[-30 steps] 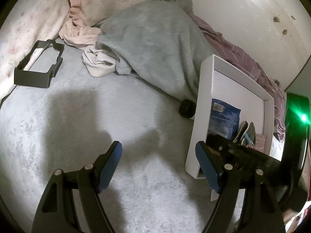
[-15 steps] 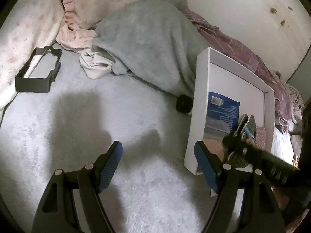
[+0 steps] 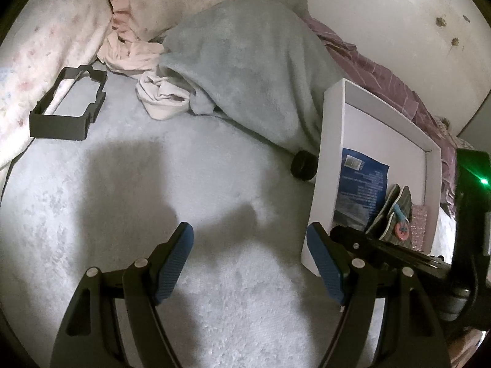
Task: Organize soft objects
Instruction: 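Open the right tool to release the clear bag onto the blue packet, then withdraw the right tool from the tray and move both tools toward the loose items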
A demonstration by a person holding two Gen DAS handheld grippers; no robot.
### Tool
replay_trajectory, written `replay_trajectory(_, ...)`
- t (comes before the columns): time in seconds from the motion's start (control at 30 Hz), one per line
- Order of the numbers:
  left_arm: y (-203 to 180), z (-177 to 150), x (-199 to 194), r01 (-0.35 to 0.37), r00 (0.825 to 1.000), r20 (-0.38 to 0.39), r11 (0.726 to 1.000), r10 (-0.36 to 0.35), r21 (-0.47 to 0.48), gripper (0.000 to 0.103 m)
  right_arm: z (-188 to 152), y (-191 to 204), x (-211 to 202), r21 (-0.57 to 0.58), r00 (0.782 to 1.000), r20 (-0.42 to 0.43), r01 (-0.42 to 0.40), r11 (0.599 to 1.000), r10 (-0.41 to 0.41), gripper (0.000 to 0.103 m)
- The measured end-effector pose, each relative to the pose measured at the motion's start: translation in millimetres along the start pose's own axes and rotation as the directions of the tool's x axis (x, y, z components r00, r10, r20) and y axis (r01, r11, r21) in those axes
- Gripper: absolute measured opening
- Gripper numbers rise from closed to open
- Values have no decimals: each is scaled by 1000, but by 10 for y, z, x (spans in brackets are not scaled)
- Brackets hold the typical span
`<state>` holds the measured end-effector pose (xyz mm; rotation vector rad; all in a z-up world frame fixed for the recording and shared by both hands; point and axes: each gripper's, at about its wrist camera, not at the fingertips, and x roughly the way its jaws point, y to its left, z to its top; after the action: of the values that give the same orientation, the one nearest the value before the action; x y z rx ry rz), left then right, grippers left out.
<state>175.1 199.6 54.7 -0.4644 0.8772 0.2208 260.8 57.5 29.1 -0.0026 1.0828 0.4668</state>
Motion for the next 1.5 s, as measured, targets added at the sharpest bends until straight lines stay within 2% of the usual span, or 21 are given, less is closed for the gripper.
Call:
replay_trajectory(0.1, 23, -3, -6, 4, 1000, 2, 1000, -4, -6, 76, -27, -24, -125, 4, 997, 73, -27, 1000, 27, 12)
replay_trajectory(0.2, 52, 1, -10, 6, 1000, 3, 1000, -6, -18, 76, -35, -71, -318, -2, 992, 111, -56, 998, 56, 12)
replay_trajectory(0.3, 52, -1, -15, 9, 1000, 5, 1000, -9, -20, 76, -34, -33, -310, -13, 998, 47, -31, 999, 31, 12)
replay_trajectory(0.37, 42, -3, -14, 8, 1000, 4, 1000, -8, -16, 76, -55, 7, -146, -22, 999, -46, -14, 1000, 13, 12)
replay_trajectory(0.43, 34, -8, -15, 6, 1000, 4, 1000, -6, -10, 76, -67, 26, -21, -29, 998, -68, 5, 1000, -7, 12)
replay_trajectory(0.5, 35, -11, -19, 3, 1000, 4, 1000, -3, -10, 76, -54, 48, 59, -39, 998, -58, 37, 999, -39, 12)
replay_trajectory(0.6, 34, -11, -16, 2, 1000, 1, 1000, -2, -15, 76, -33, 74, 121, -40, 998, -50, 45, 998, -47, 12)
replay_trajectory(0.67, 28, -10, -22, 0, 1000, 3, 1000, 0, -12, 76, -40, 61, 113, -50, 1000, -2, 18, 999, -18, 12)
replay_trajectory(0.87, 38, -4, -32, 3, 1000, 9, 1000, -3, -14, 76, -117, -42, -224, -26, 998, 57, -39, 999, 41, 12)
replay_trajectory(0.93, 32, -6, -31, 3, 1000, 8, 1000, -2, -10, 76, -109, 3, -237, -35, 1000, -4, -17, 999, 17, 12)
replay_trajectory(1.0, 23, -12, -33, 0, 1000, 9, 1000, 0, -5, 76, -86, 62, -108, -46, 996, -91, 3, 999, -7, 12)
replay_trajectory(1.03, 22, -14, -30, -1, 1000, 9, 1000, 1, -3, 76, -72, 79, -32, -54, 994, -107, 21, 998, -26, 11)
replay_trajectory(1.13, 32, -15, -30, -2, 1000, 9, 1000, 2, -6, 76, -34, 65, 144, -48, 990, -123, 56, 997, -61, 11)
replay_trajectory(1.3, 25, -18, -9, 0, 1000, -5, 1000, 0, -4, 76, -18, 36, 190, -40, 992, -117, 33, 999, -37, 11)
replay_trajectory(1.5, -143, -60, 13, 4, 999, -50, 997, -1, 76, 76, -150, -82, -218, -27, 998, -66, -7, 1000, 5, 12)
